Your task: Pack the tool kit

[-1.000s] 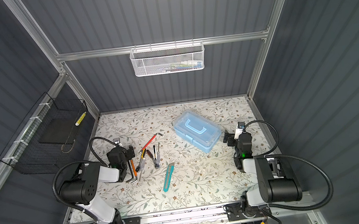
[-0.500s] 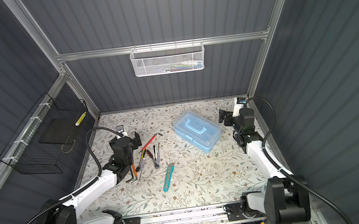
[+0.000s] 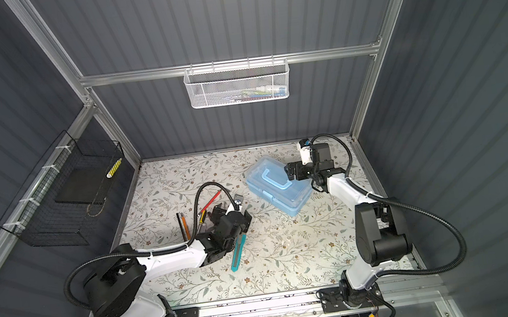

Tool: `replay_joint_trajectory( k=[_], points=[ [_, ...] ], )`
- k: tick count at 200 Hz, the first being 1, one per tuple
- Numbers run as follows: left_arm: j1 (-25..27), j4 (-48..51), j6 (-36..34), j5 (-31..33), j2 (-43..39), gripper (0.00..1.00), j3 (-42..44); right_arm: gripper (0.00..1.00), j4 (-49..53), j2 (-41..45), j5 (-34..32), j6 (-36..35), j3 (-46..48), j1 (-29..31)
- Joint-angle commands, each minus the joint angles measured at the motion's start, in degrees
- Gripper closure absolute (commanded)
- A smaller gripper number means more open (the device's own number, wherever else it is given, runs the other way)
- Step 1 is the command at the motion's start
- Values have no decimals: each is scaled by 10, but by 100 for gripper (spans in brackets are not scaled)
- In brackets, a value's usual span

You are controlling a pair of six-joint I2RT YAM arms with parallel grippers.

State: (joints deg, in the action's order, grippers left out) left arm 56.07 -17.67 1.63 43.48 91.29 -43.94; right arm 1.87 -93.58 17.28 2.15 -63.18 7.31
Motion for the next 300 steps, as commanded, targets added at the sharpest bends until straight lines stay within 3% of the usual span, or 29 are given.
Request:
replay_joint_trajectory(
  k=[1, 42, 71, 134, 173, 195, 253, 284, 300],
  points=[
    [-1, -1, -16, -64, 23, 0, -33, 1, 43, -13, 40, -63, -30, 14],
    [-1, 13, -22, -133, 69, 0, -72, 1, 79, -27, 52, -92, -30, 30],
    [-1, 35, -29, -140, 101, 0, -104, 1, 93, -28, -17, -74, -26, 37],
    [-1, 45, -47, -137, 146, 0, -155, 6, 135, -51, -65, -68, -30, 52],
    [-6, 50, -40, -124, 170, 0, -185, 17, 144, -31, -80, -31, -6, 51],
    [-19, 39, -17, -152, 166, 0, -186, 21, 141, -10, -72, -11, 20, 53],
    [-22, 5, -34, -182, 155, 0, -165, 21, 149, 64, -87, 27, 103, 54],
    [-21, -3, -27, -203, 140, 0, -153, 21, 194, 89, -114, 99, 119, 54],
    [-21, -2, -24, -211, 135, 0, -148, 13, 189, 105, -123, 133, 136, 54]
  ],
)
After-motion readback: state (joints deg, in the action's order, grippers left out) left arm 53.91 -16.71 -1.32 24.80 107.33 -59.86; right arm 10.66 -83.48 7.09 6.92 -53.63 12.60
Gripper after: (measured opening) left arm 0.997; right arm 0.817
